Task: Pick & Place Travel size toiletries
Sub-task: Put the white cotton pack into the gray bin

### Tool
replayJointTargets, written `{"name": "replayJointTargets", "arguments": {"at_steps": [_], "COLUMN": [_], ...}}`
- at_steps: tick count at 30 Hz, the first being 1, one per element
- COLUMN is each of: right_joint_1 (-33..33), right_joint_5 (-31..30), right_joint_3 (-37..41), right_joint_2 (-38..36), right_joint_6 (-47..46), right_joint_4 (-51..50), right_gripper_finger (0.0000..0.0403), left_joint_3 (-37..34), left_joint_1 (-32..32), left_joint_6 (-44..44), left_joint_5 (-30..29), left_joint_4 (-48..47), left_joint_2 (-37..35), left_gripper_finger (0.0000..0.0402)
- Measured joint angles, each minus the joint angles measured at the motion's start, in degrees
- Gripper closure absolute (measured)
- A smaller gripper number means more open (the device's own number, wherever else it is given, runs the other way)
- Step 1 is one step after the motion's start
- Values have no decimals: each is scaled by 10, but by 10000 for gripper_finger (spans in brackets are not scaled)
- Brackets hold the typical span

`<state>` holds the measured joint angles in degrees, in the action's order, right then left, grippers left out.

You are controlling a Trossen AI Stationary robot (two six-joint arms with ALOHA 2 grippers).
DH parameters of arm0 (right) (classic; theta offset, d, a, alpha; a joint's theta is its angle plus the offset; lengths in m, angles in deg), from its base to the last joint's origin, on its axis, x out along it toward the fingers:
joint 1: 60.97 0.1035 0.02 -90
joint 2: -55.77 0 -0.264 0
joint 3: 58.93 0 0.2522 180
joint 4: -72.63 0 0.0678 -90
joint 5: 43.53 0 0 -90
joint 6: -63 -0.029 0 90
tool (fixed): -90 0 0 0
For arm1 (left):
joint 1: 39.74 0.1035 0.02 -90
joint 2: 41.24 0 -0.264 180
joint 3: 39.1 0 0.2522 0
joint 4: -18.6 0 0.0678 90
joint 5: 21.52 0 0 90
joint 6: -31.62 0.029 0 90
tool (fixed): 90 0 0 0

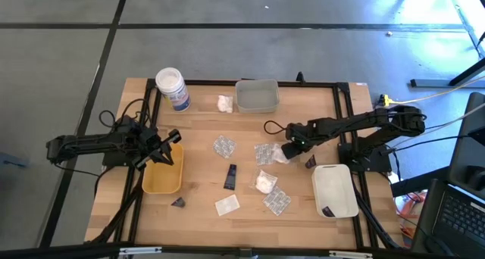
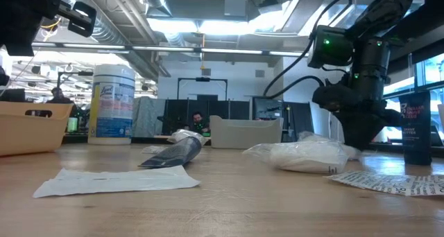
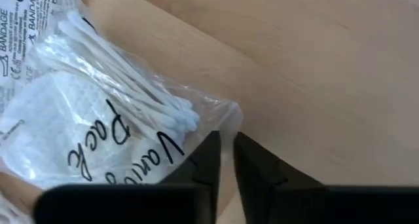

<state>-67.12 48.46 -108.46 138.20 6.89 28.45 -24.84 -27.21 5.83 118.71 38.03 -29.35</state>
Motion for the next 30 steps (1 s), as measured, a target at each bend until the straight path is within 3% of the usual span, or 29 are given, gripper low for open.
{"name": "replayJointTargets", "arguments": {"at_steps": [3, 18, 30], "right_joint_1": [0, -12, -25], "right_joint_5": [1, 6, -15], "right_joint_3": [0, -2, -109], "right_joint_2": [0, 0, 0], "right_joint_6": [17, 40, 106], "right_joint_4": [0, -1, 0], "right_gripper_finger": [395, 401, 402], "left_joint_3": [0, 0, 0], "left_joint_1": [0, 0, 0], "left_joint_6": [0, 0, 0], "left_joint_5": [0, 0, 0], "left_joint_4": [0, 0, 0], "left_joint_2": [0, 0, 0], "left_gripper_finger": [390, 390, 389]}}
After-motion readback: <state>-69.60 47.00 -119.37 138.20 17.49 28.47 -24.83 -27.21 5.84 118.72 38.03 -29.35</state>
